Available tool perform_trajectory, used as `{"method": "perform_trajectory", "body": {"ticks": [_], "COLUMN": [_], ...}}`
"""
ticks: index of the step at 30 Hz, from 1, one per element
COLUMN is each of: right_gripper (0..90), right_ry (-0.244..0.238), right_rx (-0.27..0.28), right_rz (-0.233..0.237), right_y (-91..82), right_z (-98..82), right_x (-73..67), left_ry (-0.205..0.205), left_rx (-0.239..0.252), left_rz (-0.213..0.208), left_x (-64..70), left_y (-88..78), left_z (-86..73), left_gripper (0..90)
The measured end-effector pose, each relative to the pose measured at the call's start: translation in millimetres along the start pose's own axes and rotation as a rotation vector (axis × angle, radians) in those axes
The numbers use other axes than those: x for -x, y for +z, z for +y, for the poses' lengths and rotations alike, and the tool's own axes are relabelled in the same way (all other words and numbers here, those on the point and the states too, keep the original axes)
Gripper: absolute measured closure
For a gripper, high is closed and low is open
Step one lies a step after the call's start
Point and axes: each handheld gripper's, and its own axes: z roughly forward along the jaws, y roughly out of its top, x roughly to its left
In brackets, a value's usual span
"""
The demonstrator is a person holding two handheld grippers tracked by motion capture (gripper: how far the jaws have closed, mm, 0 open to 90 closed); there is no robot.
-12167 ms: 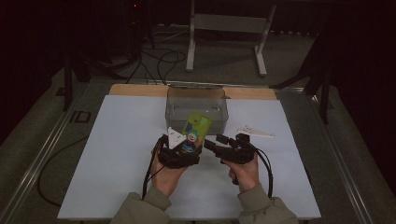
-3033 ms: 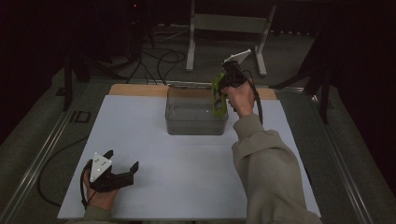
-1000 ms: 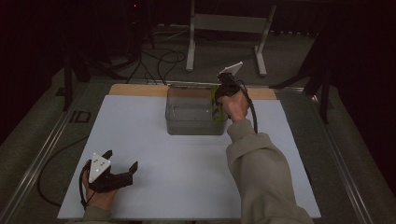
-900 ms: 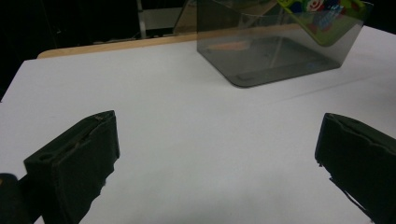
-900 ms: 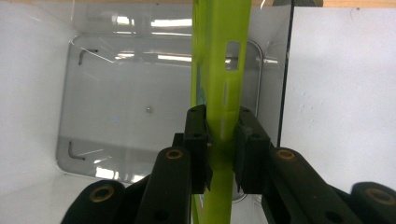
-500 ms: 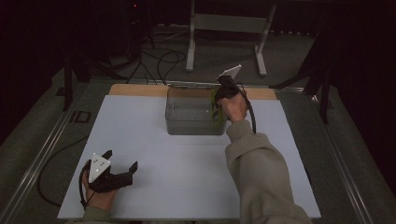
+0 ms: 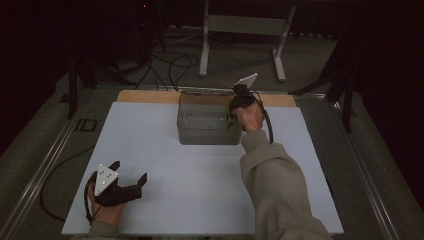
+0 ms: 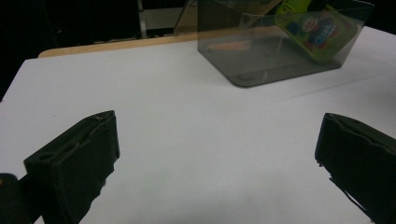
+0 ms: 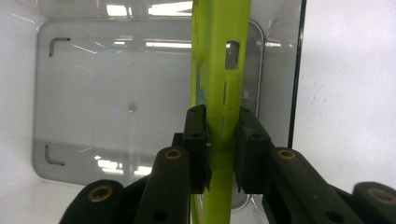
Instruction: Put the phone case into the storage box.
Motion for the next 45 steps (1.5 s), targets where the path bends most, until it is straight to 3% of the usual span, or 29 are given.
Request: {"method": "perform_trajectory", "body": {"ticks": [9,18,29,34,38,45], "right_gripper": [73.3,68.6,63.6,60.5,58.3,45.3], "right_ry": [-0.022,-0.078,-0.115,-0.142,-0.154,-0.215], "right_rx": [-0.012,0.006,0.067,0.091,0.109,0.144], "right_rz": [-0.004,-0.061,-0.021,-0.033,-0.005,-0.013], "right_y": [6.3,5.2,-12.6,-20.3,-25.6,-33.0], "right_z": [-0.2,-2.2,-5.3,-7.8,-9.2,-13.2], "right_x": [-1.3,-6.8,-5.3,-4.7,-2.3,-4.4], "left_ry": [0.001,0.002,0.004,0.006,0.007,0.008], "left_rx": [0.0,0.0,-0.001,-0.003,-0.004,-0.004], "left_rz": [0.001,0.001,0.001,0.001,0.001,0.002], "left_x": [0.1,0.1,0.8,1.0,1.4,1.3], "left_y": [-0.2,-0.5,0.0,0.2,0.6,0.6], "left_z": [-0.1,-0.1,0.0,0.1,0.1,0.1], "left_gripper": [0.7,0.7,0.7,0.7,0.7,0.7]}}
